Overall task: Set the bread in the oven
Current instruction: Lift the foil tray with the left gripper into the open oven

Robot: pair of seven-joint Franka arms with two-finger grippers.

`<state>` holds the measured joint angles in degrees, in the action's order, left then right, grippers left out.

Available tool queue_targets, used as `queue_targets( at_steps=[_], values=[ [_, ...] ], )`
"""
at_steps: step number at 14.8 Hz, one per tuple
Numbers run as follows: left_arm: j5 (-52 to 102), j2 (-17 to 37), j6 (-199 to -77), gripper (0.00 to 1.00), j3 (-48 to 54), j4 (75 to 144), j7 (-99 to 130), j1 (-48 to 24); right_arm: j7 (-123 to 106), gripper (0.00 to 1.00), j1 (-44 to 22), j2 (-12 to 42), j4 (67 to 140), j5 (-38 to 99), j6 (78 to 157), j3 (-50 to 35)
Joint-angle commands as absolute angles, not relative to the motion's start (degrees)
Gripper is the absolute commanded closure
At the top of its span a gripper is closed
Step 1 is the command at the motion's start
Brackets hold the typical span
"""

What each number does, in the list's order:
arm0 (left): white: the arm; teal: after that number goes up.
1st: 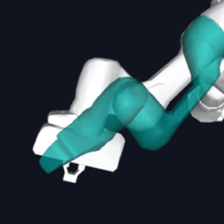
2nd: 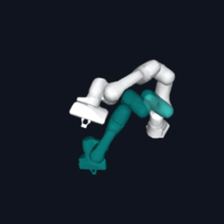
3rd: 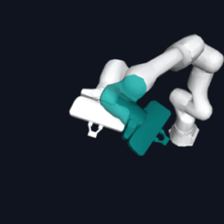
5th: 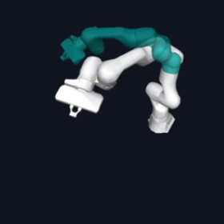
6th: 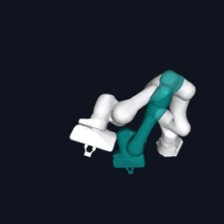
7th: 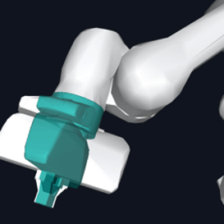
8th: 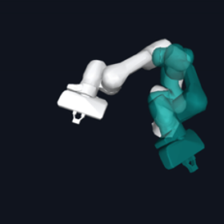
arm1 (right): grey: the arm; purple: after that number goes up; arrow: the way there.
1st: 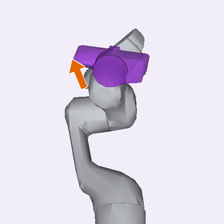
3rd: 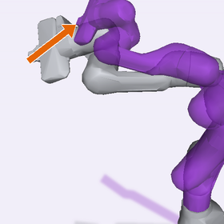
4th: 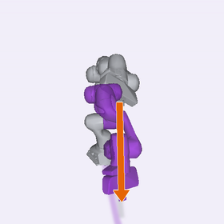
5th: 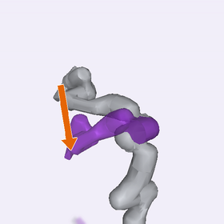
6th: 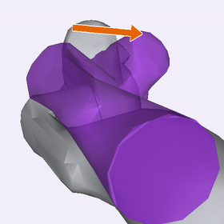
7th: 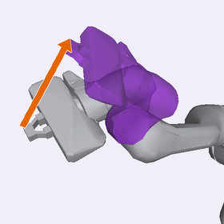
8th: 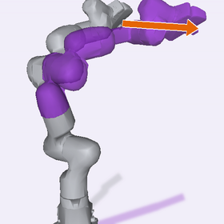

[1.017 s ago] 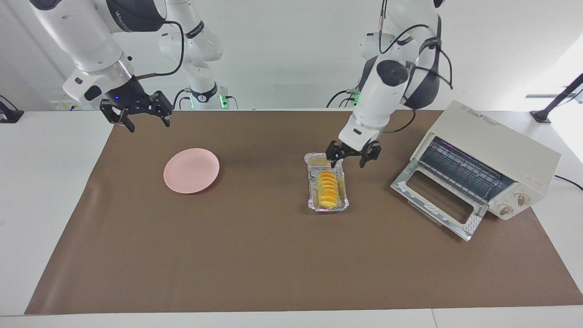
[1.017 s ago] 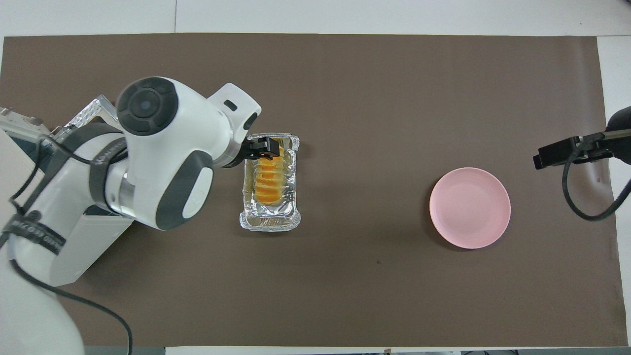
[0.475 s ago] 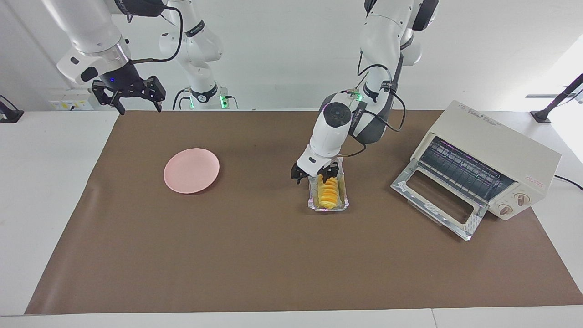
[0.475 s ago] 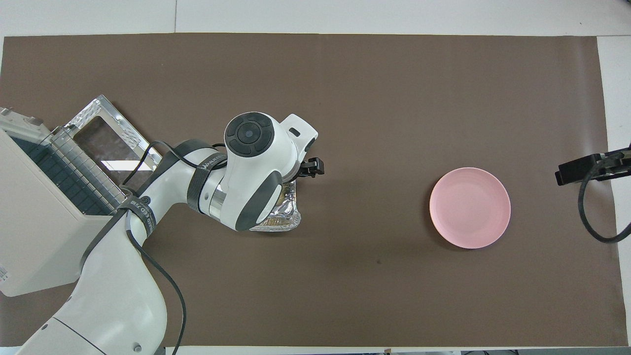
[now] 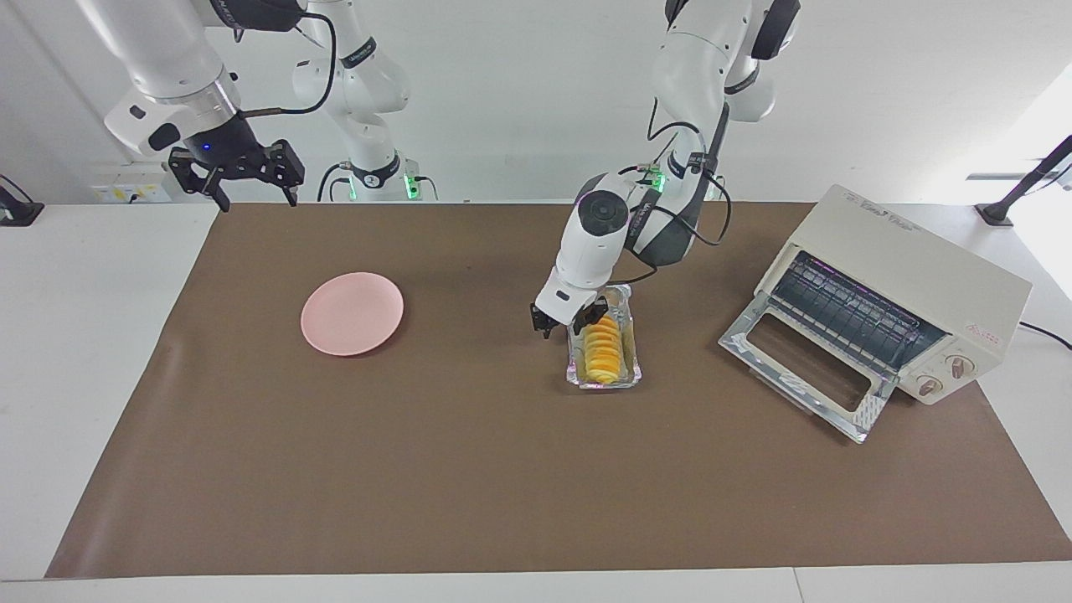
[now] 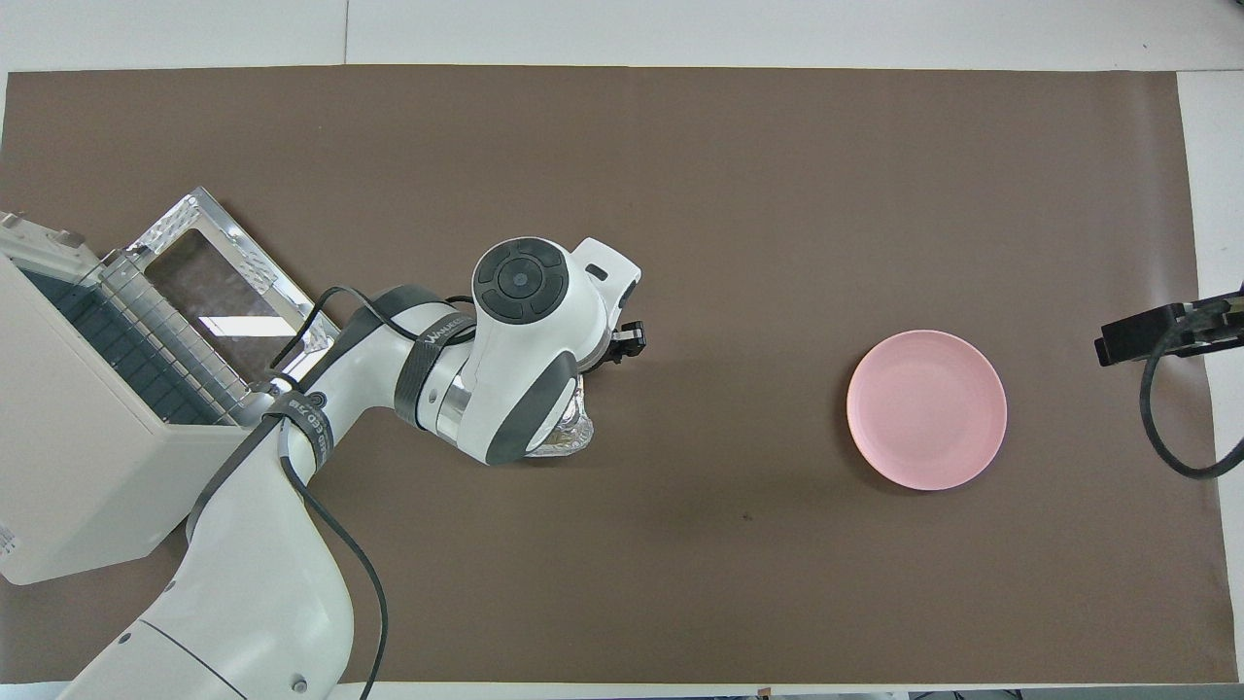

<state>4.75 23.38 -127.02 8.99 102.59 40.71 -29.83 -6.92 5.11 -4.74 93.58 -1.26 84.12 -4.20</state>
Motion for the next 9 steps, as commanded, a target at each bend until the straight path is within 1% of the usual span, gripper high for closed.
queue_targets(
  at_steps=[1, 2, 3, 5, 7, 9],
  values=[
    [5.5, 23.3, -128.6, 0.85, 8.1, 103.4, 41.6, -30.8, -7.9, 0.00, 6.7, -5.8, 94.7, -0.8, 84.2, -4.6],
    [5.5, 23.3, -128.7, 0.96, 8.0, 103.9, 41.4, -30.7, -7.5, 0.00, 6.6, -5.8, 94.7, -0.8, 84.3, -4.5],
    [5.5, 23.3, -128.6, 1.00, 8.0, 104.0, 41.3, -30.6, -7.4, 0.00, 6.6, -5.8, 94.8, -1.0, 84.5, -4.5],
    [5.7, 23.2, -126.8, 1.00, 7.7, 103.1, 42.4, -30.1, -7.7, 0.00, 6.7, -5.8, 94.9, -1.1, 83.9, -4.5],
    [5.8, 23.2, -123.2, 1.00, 6.5, 98.1, 42.9, -29.4, -7.8, 0.00, 6.5, -5.8, 94.8, -1.1, 83.8, -4.6],
    [5.8, 21.5, -116.8, 1.00, 4.6, 94.3, 45.3, -28.6, -7.8, 0.00, 6.4, -5.9, 94.8, -1.1, 83.8, -4.7]
  ],
)
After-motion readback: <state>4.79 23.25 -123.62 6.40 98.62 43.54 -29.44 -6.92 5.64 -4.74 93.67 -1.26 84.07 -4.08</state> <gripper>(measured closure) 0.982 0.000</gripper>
